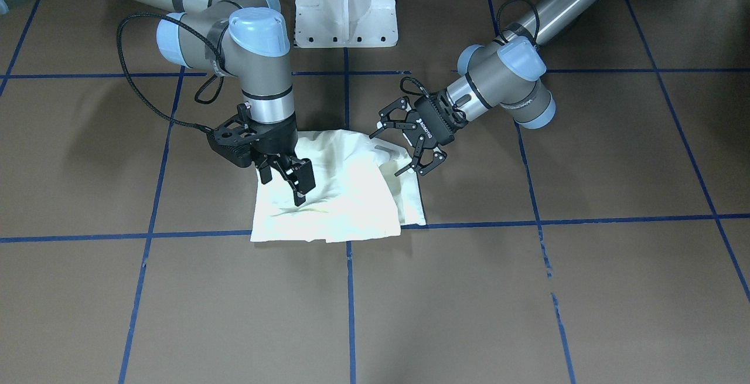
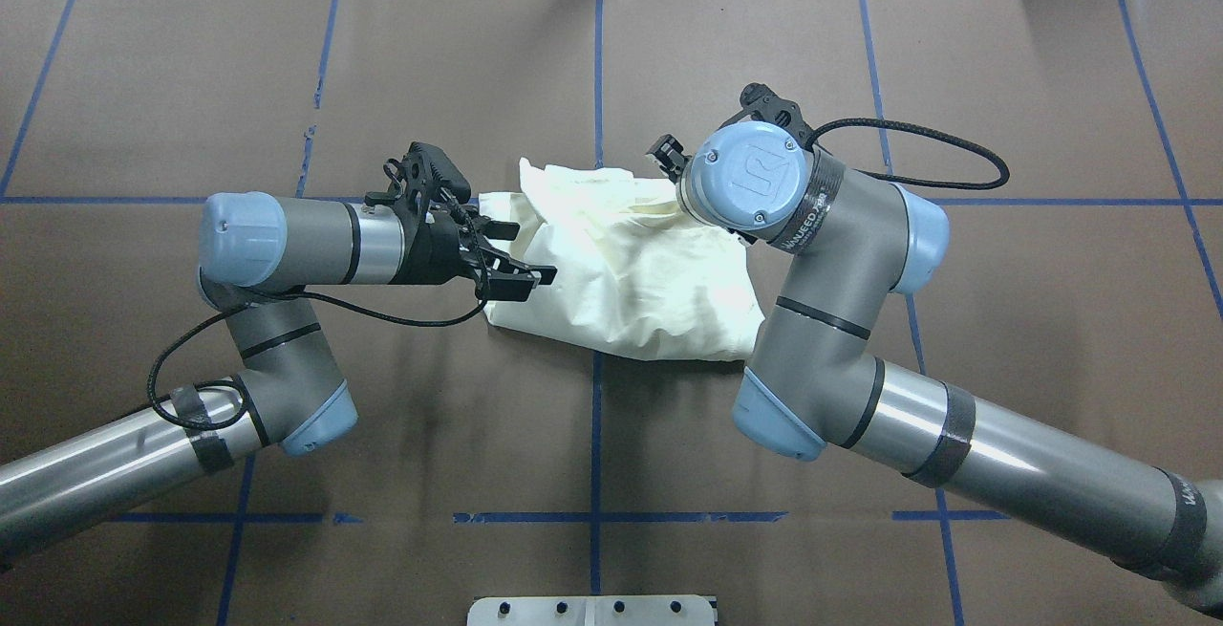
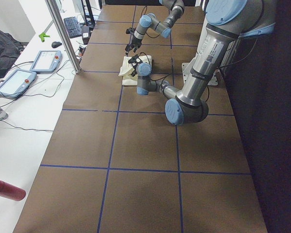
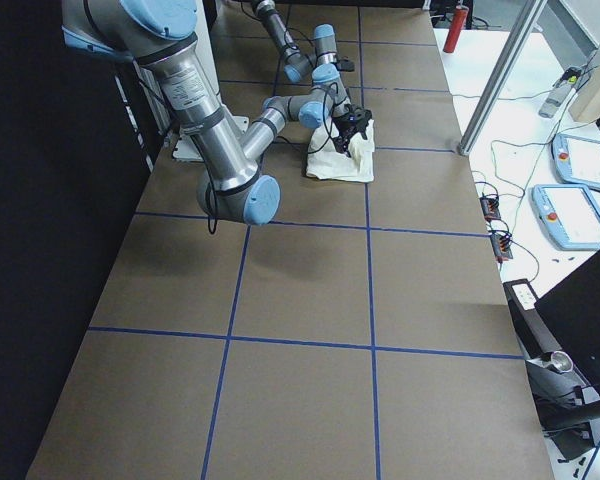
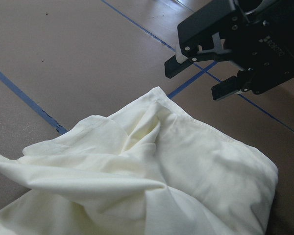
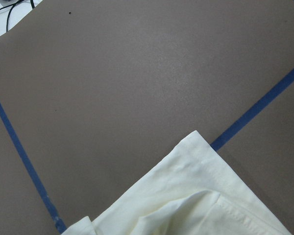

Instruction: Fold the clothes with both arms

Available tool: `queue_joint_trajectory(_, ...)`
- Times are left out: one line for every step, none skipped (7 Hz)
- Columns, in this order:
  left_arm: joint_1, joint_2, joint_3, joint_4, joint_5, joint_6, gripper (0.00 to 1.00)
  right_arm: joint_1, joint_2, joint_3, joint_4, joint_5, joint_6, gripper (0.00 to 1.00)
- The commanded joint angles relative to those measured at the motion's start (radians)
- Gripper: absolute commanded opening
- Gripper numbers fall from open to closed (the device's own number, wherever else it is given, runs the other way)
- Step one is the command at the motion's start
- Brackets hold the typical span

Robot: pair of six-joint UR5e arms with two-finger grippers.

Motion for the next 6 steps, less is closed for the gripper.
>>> queue_joint_trajectory(0.008, -0.013, 0.056, -0.059, -0.003, 0.0, 0.66, 0.0, -0.003, 0.002, 0.0, 0.001, 0.0, 1.0)
queue_joint_trajectory(0.008, -0.011, 0.056, -0.06, -0.006, 0.0, 0.58, 0.0, -0.005, 0.002, 0.0, 0.001, -0.002, 1.0)
queue_joint_trajectory(0.009, -0.009, 0.055, -0.063, -0.008, 0.002, 0.54, 0.0, -0.005, 0.002, 0.0, 0.003, -0.002, 1.0)
queue_joint_trajectory(0.009, -0.009, 0.055, -0.063, -0.008, 0.026, 0.52, 0.0, -0.005, 0.002, 0.0, 0.003, -0.002, 1.0)
queue_joint_trajectory(0.009, 0.003, 0.055, -0.083, -0.026, 0.034, 0.5, 0.0, -0.005, 0.002, 0.0, 0.001, -0.002, 1.0)
queue_joint_trajectory(0.008, 0.007, 0.055, -0.111, -0.06, 0.034, 0.37, 0.0, -0.005, 0.002, 0.0, 0.001, -0.002, 1.0)
